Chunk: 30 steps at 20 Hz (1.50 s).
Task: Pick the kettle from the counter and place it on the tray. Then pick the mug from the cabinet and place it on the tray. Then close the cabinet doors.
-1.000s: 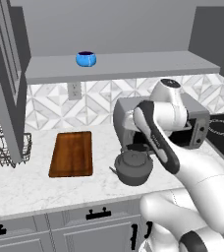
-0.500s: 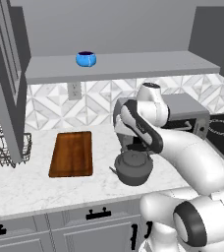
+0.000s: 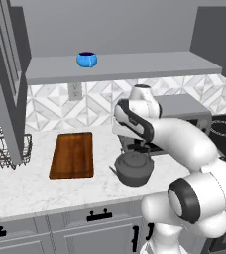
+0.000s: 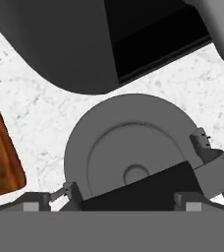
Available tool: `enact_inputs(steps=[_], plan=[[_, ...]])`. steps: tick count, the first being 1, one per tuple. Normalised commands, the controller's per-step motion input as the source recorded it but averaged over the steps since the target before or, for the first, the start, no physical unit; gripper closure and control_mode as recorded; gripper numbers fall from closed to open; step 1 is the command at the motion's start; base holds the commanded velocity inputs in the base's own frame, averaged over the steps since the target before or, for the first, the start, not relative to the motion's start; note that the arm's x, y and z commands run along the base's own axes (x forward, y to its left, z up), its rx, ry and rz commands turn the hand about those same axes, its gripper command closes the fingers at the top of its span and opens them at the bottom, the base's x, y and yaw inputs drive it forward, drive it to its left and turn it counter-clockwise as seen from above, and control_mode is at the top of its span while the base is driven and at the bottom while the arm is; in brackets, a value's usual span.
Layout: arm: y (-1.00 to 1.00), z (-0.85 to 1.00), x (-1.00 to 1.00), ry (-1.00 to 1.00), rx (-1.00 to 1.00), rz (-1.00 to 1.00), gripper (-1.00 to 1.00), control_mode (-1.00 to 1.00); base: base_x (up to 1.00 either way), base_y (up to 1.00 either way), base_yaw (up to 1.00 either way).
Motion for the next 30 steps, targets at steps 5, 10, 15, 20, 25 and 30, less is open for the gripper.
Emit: enact_inputs(steps=[5,10,15,20,25,30], plan=[[0.00,-0.23,0.00,0.13,0.00,-0.22,-1.00,-1.00,0.00,0.00,0.00],[0.00,-0.14,-0.01,0.06,0.00,-0.20,-1.00,-1.00,0.00,0.00,0.00],[0.00,-0.02,-0.09,0.00,0.00,-0.14,-1.00,-1.00,0.00,0.00,0.00],[0.00,-0.02,-0.15,0.00,0.00,-0.14,-1.00,-1.00,0.00,0.00,0.00],[0.00,-0.09,-0.11,0.00,0.00,-0.15,-1.00,-1.00,0.00,0.00,0.00],[0.00,-0.32,0.10,0.04,0.00,-0.04,-1.00,-1.00,0.00,0.00,0.00]])
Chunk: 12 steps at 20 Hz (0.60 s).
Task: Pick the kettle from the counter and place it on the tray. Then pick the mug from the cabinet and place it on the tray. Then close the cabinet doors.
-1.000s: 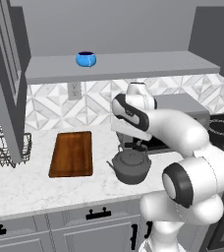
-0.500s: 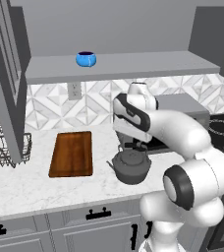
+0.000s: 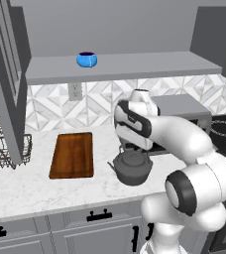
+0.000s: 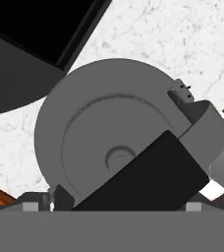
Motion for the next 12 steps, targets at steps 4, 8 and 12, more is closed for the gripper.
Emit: enact_inputs(steps=[4,8,12], plan=[[0.00,-0.40,0.02,0.06,-0.02,0.00,-1.00,-1.00,0.00,0.00,0.00],[0.04,-0.30,-0.15,0.00,-0.02,0.00,1.00,-1.00,0.00,0.00,0.00],[0.08,-0.12,-0.48,0.00,-0.03,0.06,1.00,-1.00,0.00,0.00,0.00]])
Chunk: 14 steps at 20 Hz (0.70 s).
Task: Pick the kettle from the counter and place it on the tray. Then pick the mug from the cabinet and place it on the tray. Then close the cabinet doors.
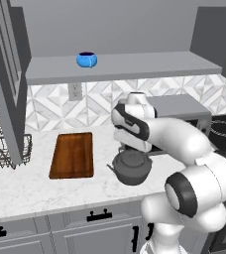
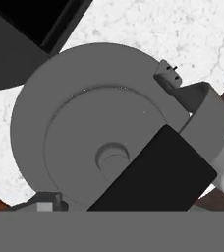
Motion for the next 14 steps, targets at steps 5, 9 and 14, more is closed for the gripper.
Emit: enact_inputs(steps=[5,9,14], plan=[[0.21,0.01,-0.45,0.00,0.00,0.02,1.00,-1.00,0.00,0.00,0.00],[0.32,0.22,-0.26,0.00,0.00,0.00,1.00,-1.00,0.00,0.00,0.00],[0.39,0.25,-0.09,-0.17,0.00,0.04,1.00,-1.00,0.00,0.00,0.00]])
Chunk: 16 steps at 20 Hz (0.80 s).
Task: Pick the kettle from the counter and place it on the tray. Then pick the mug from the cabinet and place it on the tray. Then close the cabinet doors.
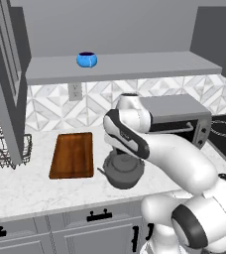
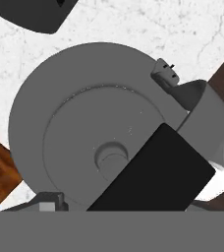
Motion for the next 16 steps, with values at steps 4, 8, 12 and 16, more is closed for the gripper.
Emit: enact_inputs(steps=[4,8,12,16], plan=[[0.52,0.32,0.01,-0.10,0.00,0.10,1.00,-1.00,0.00,0.00,0.00],[0.60,0.31,0.19,-0.04,0.00,0.07,1.00,-1.00,0.00,0.00,0.00],[0.45,0.14,0.38,0.00,0.00,0.02,1.00,-1.00,0.00,0.00,0.00],[0.38,0.04,0.49,-0.08,0.00,0.00,1.00,-1.00,0.00,0.00,0.00]])
